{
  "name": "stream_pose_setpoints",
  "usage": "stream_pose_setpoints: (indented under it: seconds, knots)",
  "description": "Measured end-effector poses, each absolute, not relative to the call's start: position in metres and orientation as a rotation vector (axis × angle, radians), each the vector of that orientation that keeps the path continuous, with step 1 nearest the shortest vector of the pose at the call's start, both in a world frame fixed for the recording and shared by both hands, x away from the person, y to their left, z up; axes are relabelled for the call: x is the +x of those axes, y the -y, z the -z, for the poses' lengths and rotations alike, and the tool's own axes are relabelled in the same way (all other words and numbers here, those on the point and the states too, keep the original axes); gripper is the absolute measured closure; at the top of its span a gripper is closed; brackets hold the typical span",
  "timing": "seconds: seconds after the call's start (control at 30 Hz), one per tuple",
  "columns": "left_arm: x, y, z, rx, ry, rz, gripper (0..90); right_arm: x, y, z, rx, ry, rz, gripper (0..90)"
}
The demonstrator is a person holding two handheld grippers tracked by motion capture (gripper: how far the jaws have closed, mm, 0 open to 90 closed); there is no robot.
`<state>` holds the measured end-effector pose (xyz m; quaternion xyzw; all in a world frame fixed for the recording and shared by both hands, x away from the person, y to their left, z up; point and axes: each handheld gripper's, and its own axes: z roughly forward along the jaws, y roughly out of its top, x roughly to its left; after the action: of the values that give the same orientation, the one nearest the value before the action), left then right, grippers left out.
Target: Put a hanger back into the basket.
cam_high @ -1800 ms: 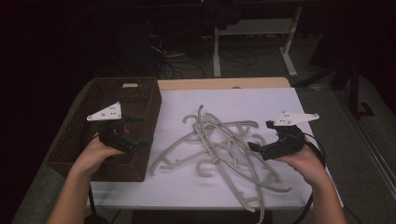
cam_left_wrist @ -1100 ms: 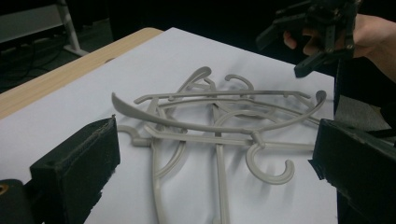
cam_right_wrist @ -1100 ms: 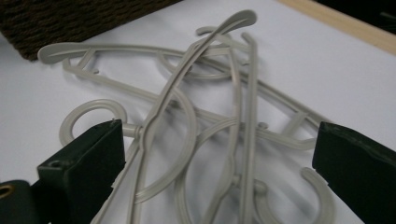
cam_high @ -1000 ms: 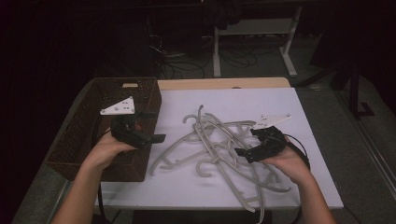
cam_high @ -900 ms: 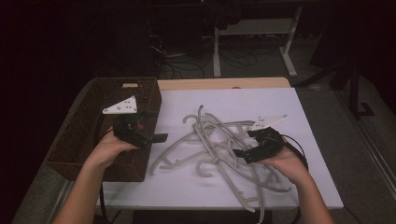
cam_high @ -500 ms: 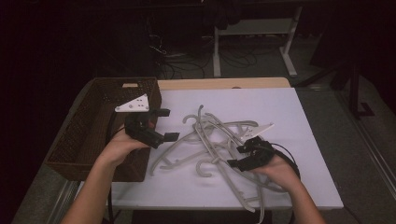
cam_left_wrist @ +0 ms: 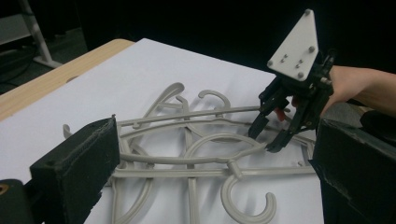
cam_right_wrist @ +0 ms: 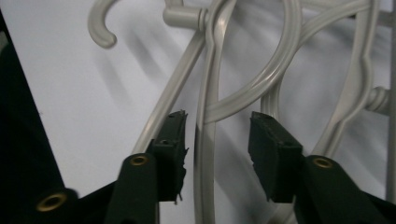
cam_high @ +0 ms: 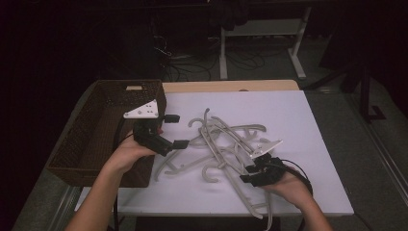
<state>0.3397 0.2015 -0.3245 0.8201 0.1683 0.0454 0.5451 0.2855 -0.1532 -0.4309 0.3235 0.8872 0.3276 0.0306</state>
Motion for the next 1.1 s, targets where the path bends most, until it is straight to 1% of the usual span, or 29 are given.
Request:
stream_pose_setpoints:
  seconds: [0.07,0.1,0.13,0.17,0.27,0.3,0.33,0.37,0.43,1.1]
  knots:
    - [0.340,-0.201,0.325,1.949,-0.397,-0.108,0.5,0.287,0.152,0.433,0.989,-2.746,-0.991,59.4]
    - [0.340,-0.201,0.325,1.949,-0.397,-0.108,0.5,0.287,0.152,0.433,0.989,-2.746,-0.991,59.4]
    - [0.340,-0.200,0.326,1.947,-0.397,-0.103,0.5,0.288,0.150,0.436,0.985,-2.753,-0.962,62.6]
    - [0.340,-0.200,0.326,1.947,-0.397,-0.103,0.5,0.288,0.150,0.436,0.985,-2.753,-0.962,62.6]
    - [0.340,-0.200,0.327,1.950,-0.394,-0.098,0.5,0.289,0.149,0.437,0.970,-2.767,-0.952,69.3]
    - [0.340,-0.200,0.327,1.950,-0.394,-0.098,0.5,0.289,0.149,0.437,0.970,-2.767,-0.952,69.3]
    - [0.340,-0.199,0.328,1.954,-0.394,-0.098,0.5,0.289,0.149,0.437,0.969,-2.769,-0.951,74.6]
    - [0.340,-0.199,0.328,1.954,-0.394,-0.098,0.5,0.289,0.149,0.437,0.969,-2.769,-0.951,74.6]
    - [0.339,-0.198,0.328,1.956,-0.391,-0.095,0.5,0.289,0.150,0.437,0.970,-2.762,-0.954,79.0]
    - [0.339,-0.199,0.329,1.960,-0.390,-0.096,0.5,0.284,0.152,0.424,0.837,-2.689,-0.897,80.8]
